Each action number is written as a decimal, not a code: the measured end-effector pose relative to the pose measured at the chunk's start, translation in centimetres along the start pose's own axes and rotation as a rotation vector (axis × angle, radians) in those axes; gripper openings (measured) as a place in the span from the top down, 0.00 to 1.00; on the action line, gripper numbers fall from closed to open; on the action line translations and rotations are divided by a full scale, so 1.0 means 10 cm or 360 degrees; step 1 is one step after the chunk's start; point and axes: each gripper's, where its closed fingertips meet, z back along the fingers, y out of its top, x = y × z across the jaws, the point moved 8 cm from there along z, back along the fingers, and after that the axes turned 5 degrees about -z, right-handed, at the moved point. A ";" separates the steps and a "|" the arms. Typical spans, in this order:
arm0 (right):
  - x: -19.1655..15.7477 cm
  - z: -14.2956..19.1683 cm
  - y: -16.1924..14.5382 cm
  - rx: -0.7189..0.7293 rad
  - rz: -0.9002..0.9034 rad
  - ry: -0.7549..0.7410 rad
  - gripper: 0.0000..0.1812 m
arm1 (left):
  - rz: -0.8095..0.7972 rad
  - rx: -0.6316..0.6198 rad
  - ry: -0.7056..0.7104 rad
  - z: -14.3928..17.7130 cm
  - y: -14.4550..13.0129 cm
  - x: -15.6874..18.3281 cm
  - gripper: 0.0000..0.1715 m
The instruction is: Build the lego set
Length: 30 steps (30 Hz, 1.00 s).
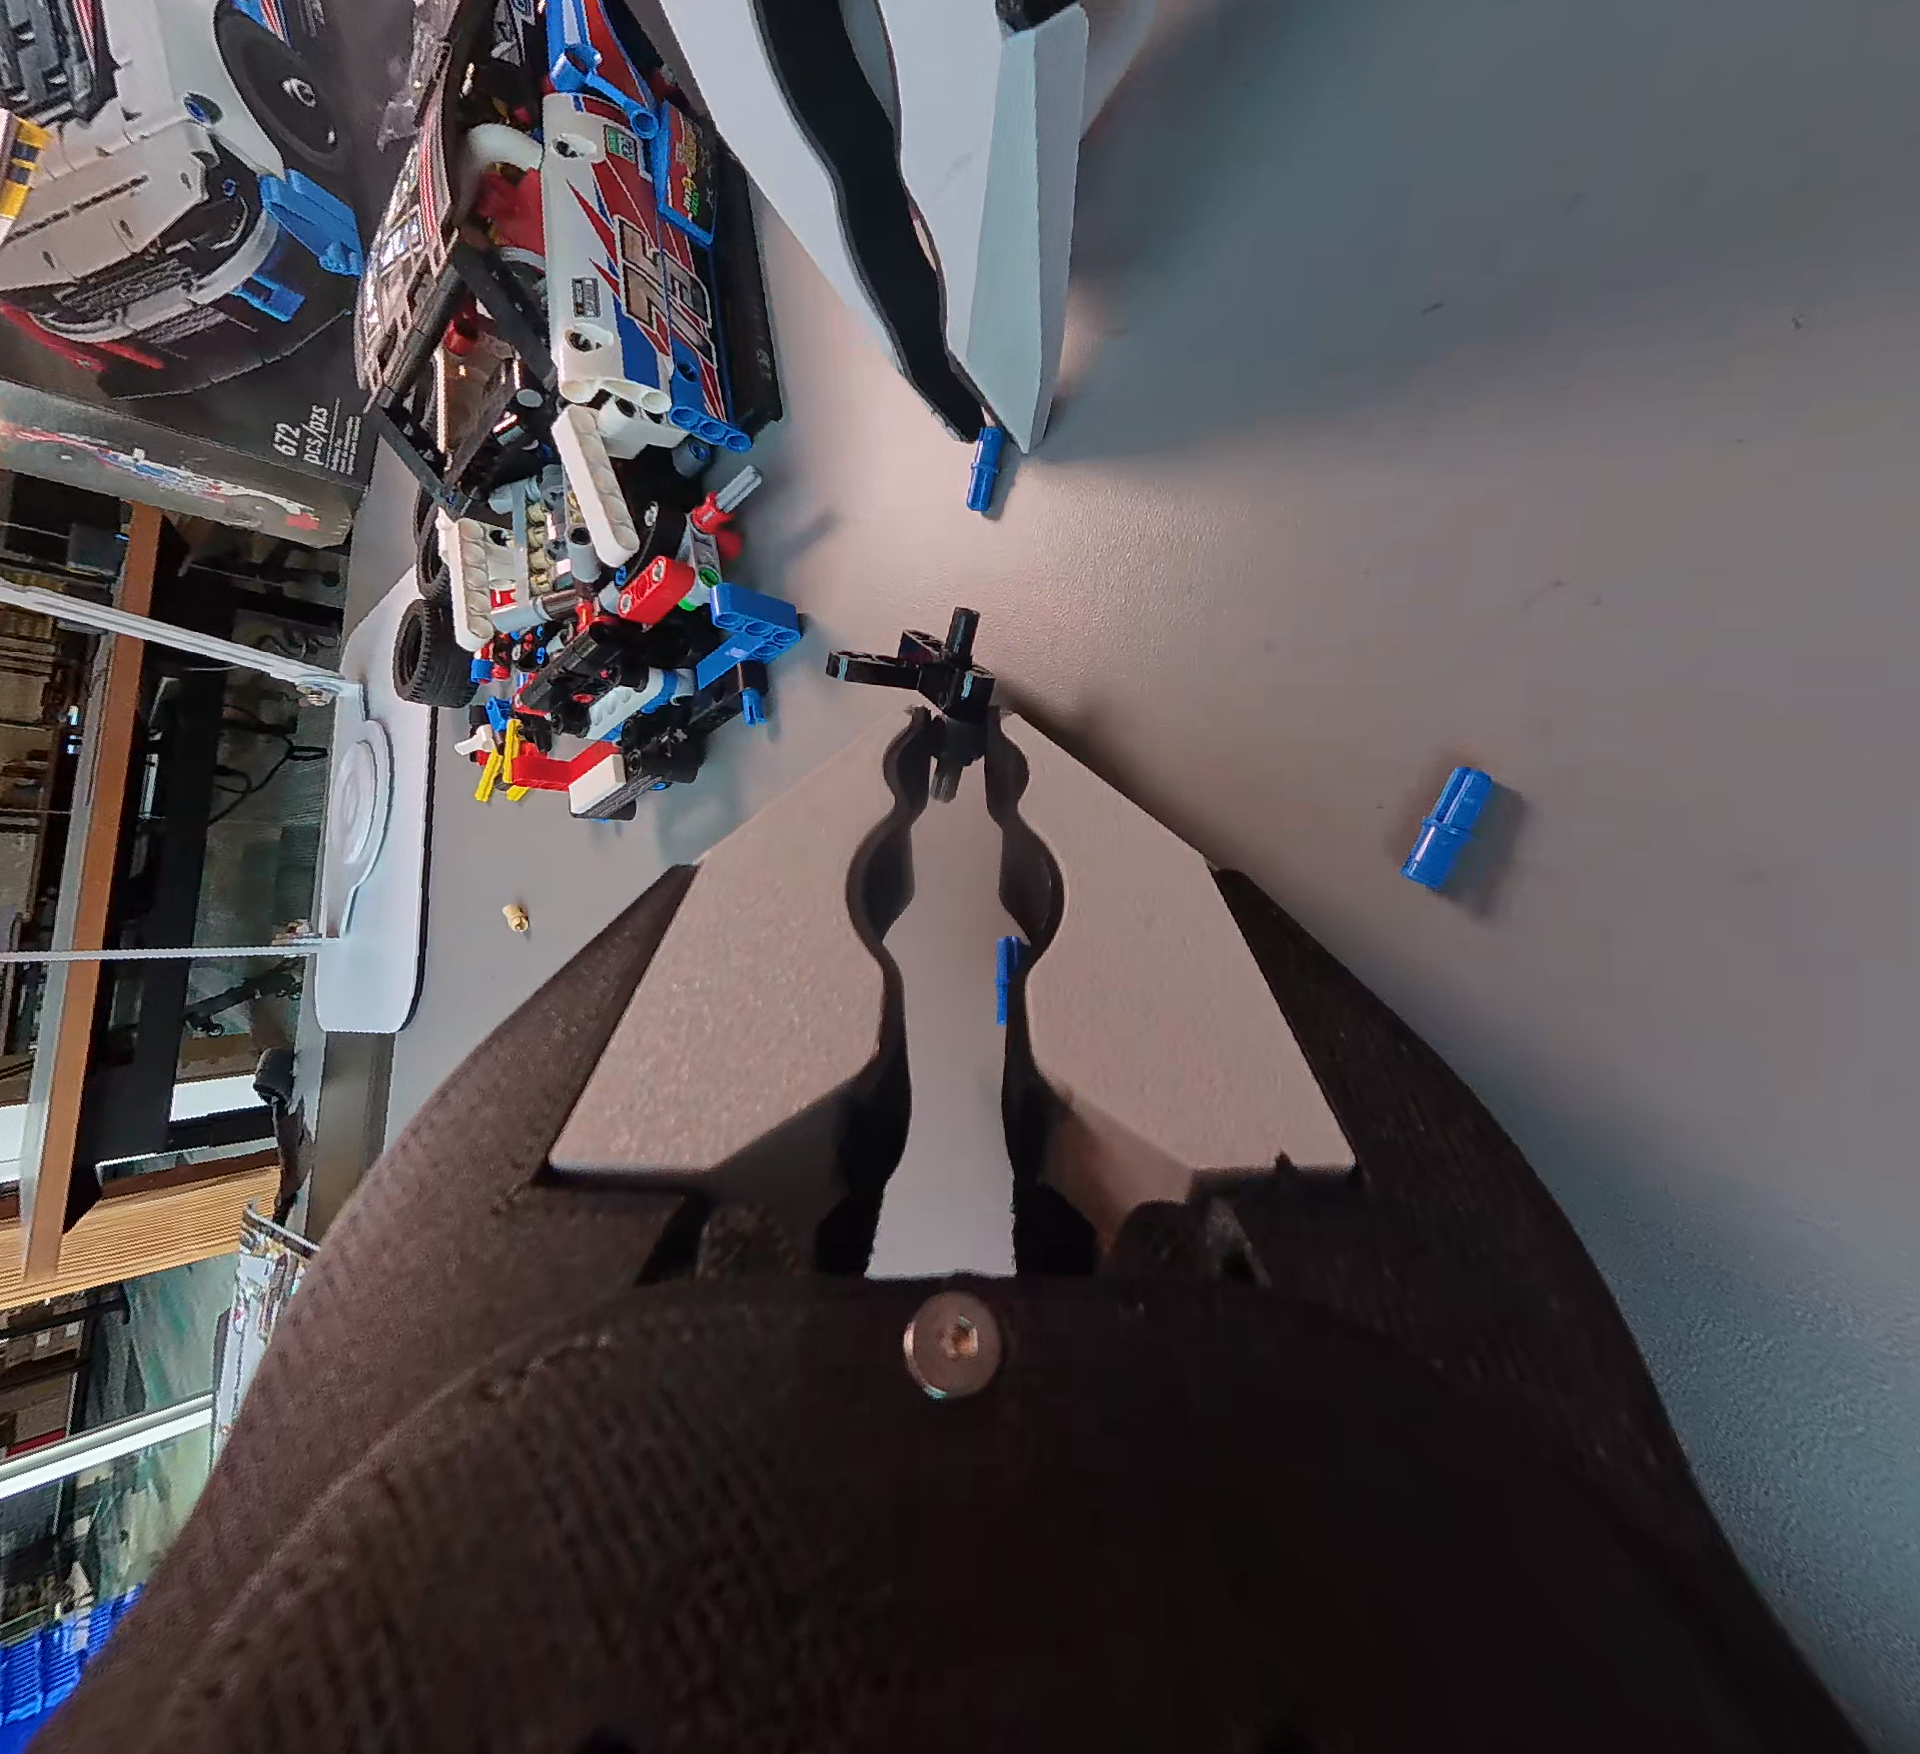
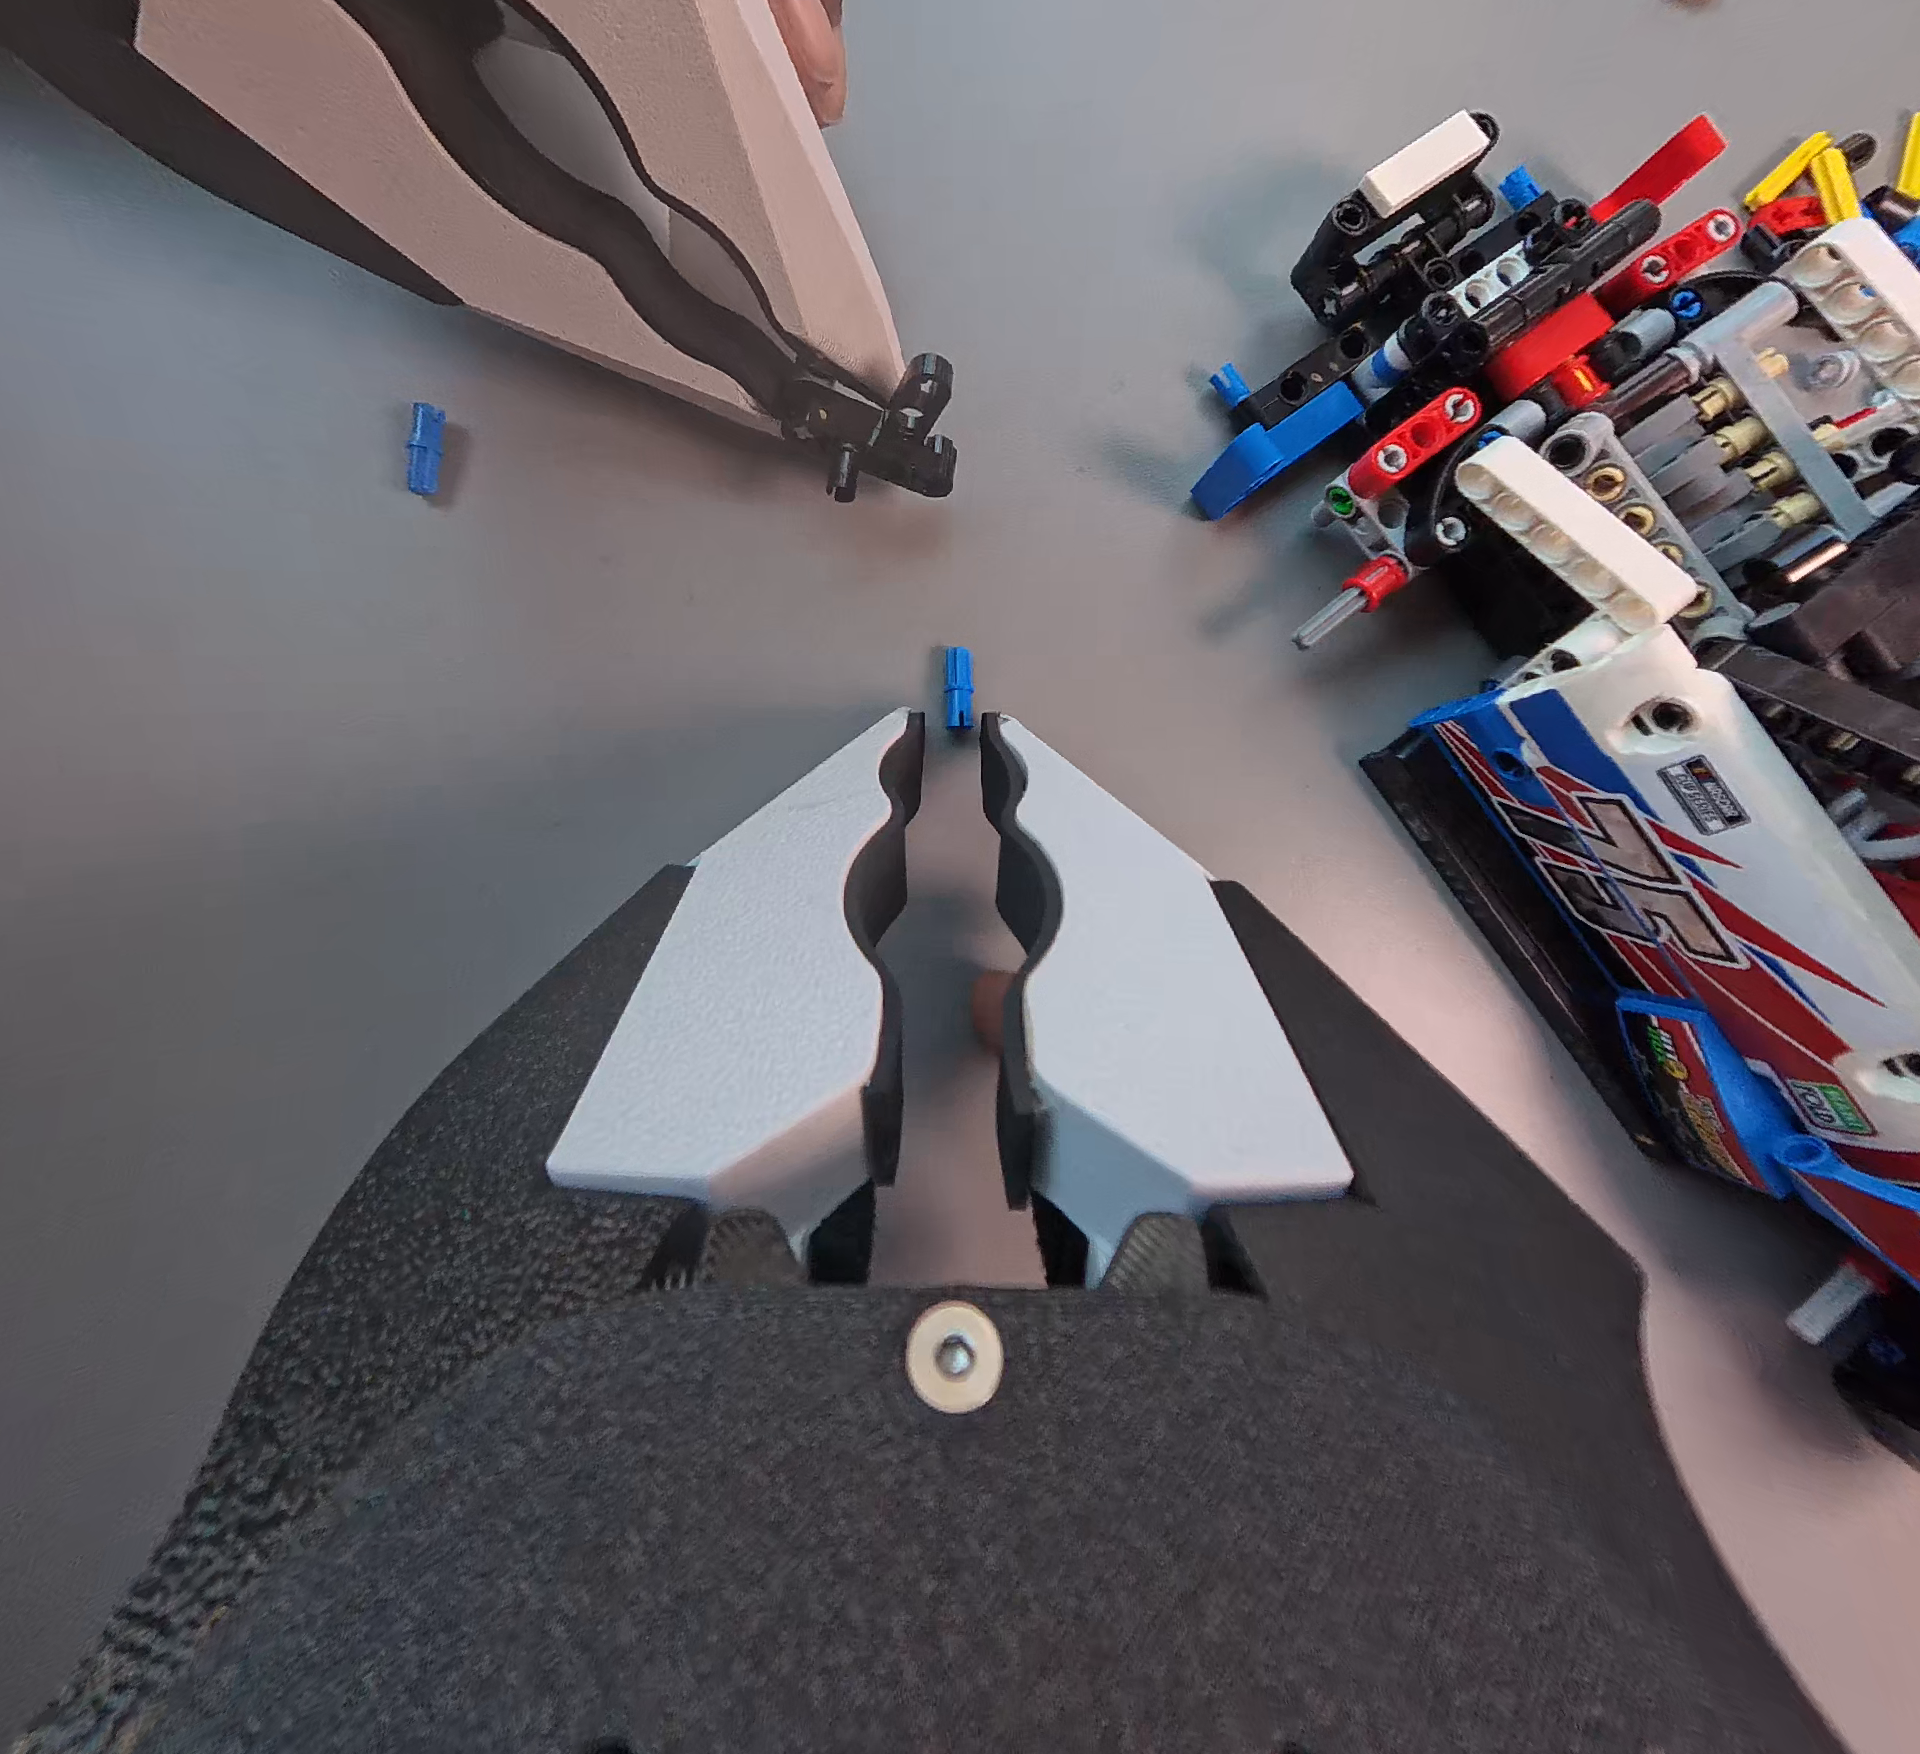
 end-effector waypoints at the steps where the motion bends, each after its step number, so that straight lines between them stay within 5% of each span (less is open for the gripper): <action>1: 0.01 0.00 0.00 0.0000 -0.0006 0.0008 0.95 | -0.0002 -0.0001 0.0003 0.00 0.00 0.00 0.95; 7: 0.03 -0.05 0.05 0.0012 0.0012 0.0057 0.99 | -0.0027 0.0016 0.0066 0.00 0.02 -0.03 0.95; 14: 0.07 0.03 0.20 0.0322 -0.0344 0.0286 0.99 | -0.0207 0.0004 0.0217 0.03 0.07 -0.05 0.95; 30: 0.08 -0.06 0.12 0.0285 -0.0469 0.0311 0.99 | -0.0340 -0.0016 0.0199 -0.02 0.11 0.03 0.95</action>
